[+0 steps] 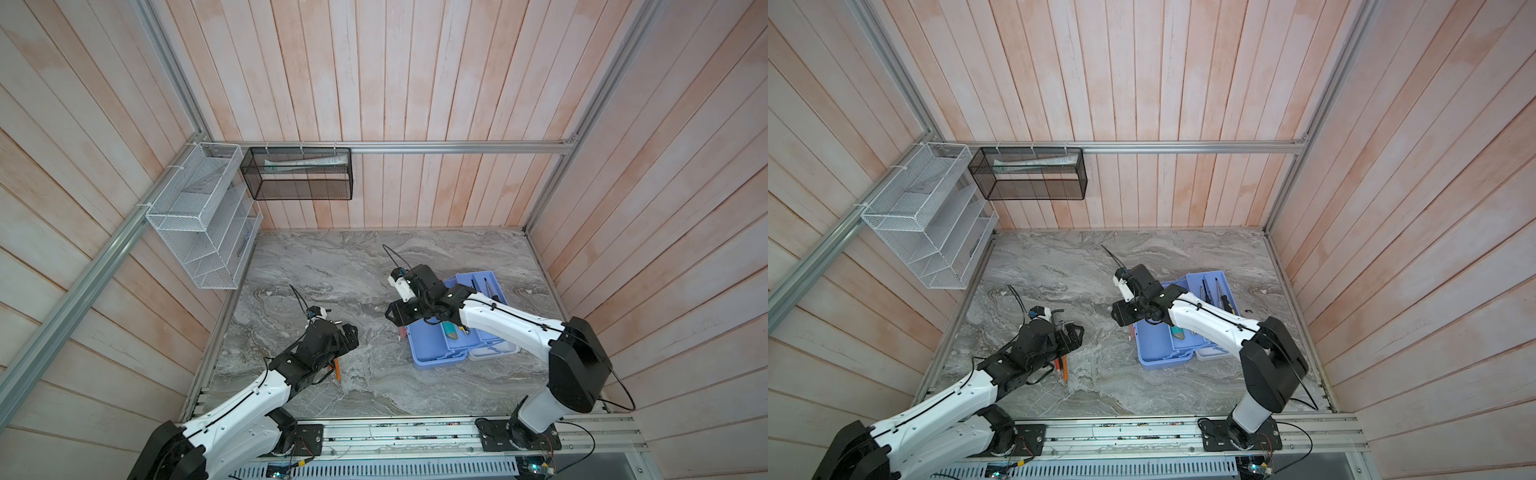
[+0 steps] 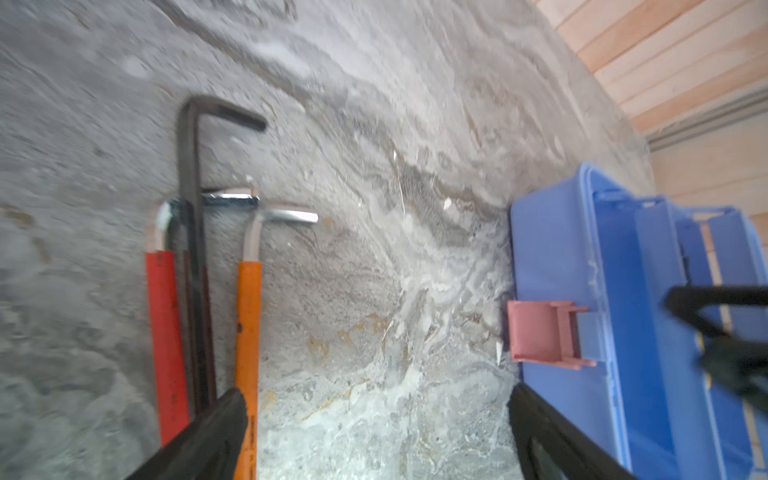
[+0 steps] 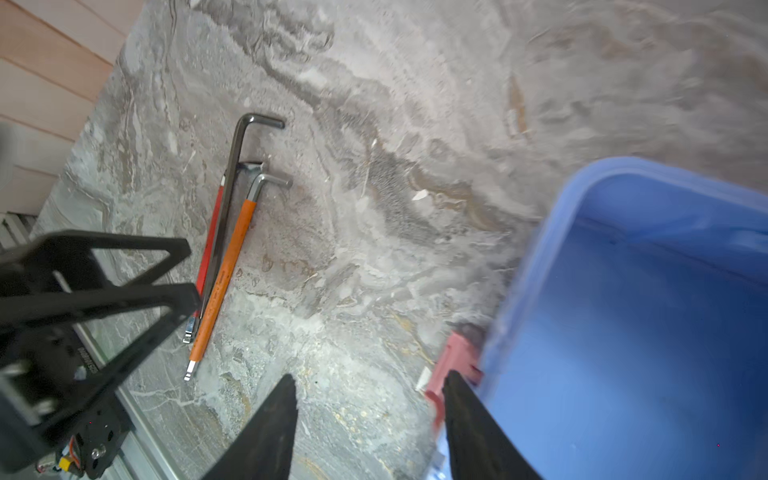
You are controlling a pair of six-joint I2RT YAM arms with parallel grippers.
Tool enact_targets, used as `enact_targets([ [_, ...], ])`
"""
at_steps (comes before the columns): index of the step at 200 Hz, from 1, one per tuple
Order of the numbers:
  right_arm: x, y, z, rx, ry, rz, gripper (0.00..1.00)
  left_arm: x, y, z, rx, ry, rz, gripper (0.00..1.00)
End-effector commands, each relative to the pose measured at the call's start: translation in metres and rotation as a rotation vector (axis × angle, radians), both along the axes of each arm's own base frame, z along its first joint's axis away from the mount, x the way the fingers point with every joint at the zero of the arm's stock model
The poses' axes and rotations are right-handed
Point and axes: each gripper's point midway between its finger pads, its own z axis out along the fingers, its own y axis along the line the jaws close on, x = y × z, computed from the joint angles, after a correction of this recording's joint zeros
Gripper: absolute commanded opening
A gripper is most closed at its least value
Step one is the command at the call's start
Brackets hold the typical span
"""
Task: Pack the tool kit
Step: 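Move the right gripper back to the hex key pile, then grasp the orange-handled hex key with the right gripper and lift it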
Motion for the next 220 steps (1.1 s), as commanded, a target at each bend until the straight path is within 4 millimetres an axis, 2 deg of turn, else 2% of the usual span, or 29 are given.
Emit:
enact_targets([
  [1, -0.008, 0.05, -0.001, 0.055, -0.012, 0.045, 0.53, -0.009, 0.052, -0.002, 0.102, 0.044, 0.184, 1.0],
  [10, -0.014, 0.066, -0.015, 0.024, 0.01, 0.072, 0.53, -0.015, 0.068, -0.006, 0.11, 0.056, 0.246, 1.0],
  [23, -0.019, 0.086, -0.029, -0.024, 0.035, 0.088, 0.5, -0.02, 0.079, -0.009, 0.101, 0.043, 0.29, 1.0],
  [49, -0.024, 0.117, -0.049, -0.067, 0.043, 0.124, 0.47, -0.028, 0.086, -0.017, 0.081, 0.05, 0.33, 1.0],
  [65, -0.025, 0.129, -0.059, -0.079, 0.06, 0.133, 0.46, -0.031, 0.088, -0.019, 0.087, 0.061, 0.337, 1.0],
  [93, -0.025, 0.141, -0.078, -0.127, 0.073, 0.141, 0.44, -0.032, 0.085, -0.02, 0.074, 0.059, 0.313, 1.0],
  [130, -0.024, 0.15, -0.094, -0.173, 0.077, 0.145, 0.42, -0.041, 0.092, -0.021, 0.079, 0.061, 0.333, 1.0],
  [220, -0.026, 0.166, -0.11, -0.256, 0.069, 0.166, 0.42, -0.048, 0.09, -0.028, 0.04, 0.064, 0.325, 1.0],
])
